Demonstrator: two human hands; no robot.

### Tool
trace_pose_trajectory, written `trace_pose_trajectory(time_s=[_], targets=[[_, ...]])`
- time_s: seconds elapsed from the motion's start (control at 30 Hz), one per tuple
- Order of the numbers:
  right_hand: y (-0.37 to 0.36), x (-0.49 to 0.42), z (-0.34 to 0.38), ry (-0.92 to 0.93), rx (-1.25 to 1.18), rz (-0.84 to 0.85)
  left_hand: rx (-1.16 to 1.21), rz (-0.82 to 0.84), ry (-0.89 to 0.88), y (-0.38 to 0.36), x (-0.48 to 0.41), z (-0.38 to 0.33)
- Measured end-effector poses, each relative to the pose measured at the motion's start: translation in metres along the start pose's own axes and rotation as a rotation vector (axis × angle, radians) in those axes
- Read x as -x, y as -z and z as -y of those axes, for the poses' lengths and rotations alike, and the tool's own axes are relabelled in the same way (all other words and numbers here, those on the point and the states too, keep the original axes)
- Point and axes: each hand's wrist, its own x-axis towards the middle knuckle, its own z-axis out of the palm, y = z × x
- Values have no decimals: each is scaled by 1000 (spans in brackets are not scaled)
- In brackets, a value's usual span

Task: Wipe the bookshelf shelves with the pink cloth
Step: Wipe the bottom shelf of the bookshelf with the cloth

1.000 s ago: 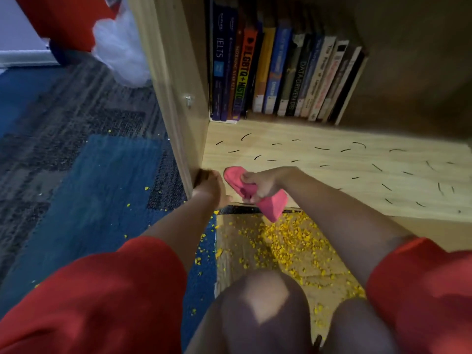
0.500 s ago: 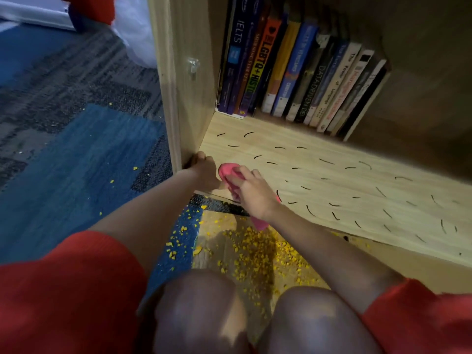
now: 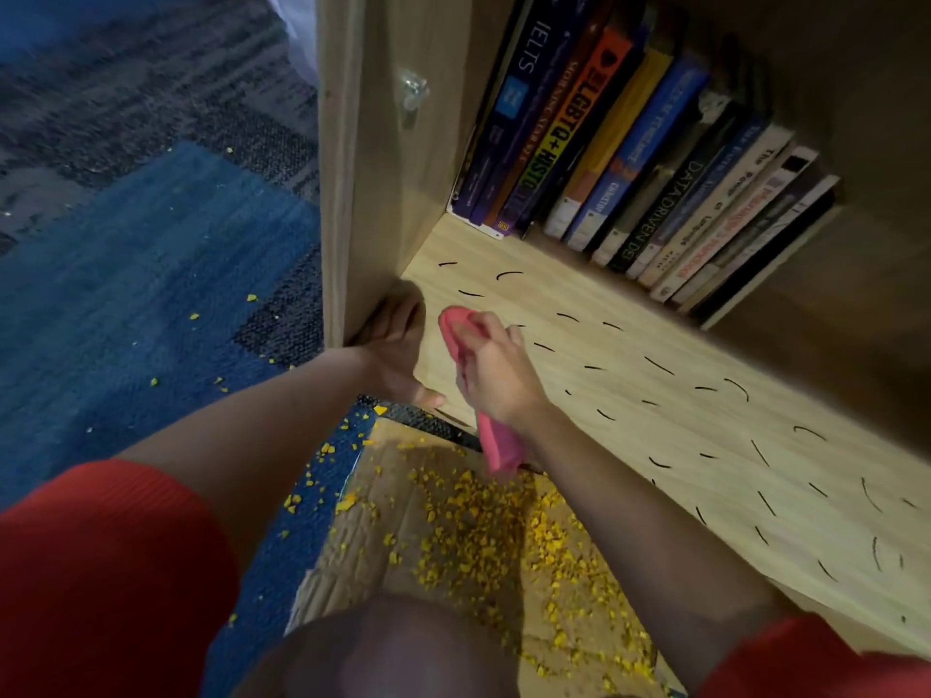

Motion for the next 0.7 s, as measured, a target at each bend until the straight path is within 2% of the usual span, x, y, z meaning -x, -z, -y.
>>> trace_pose_trajectory(time_s=[0.07,0.27,0.43,0.57,0.7], targets=[[1,-14,10,-52,21,2,-19,4,9,1,2,-3],[-4,12,8,59,-14,18,-35,3,17,0,2,-3],[-2,-21,13,-94,62,-12,-46,6,34,0,2,-5],[-8,-11,19,-61,41,-33,-33,5,39,-1,2,-4],[4,-25,10,-257,19,-29,-16,-16,41,-2,1,-3]])
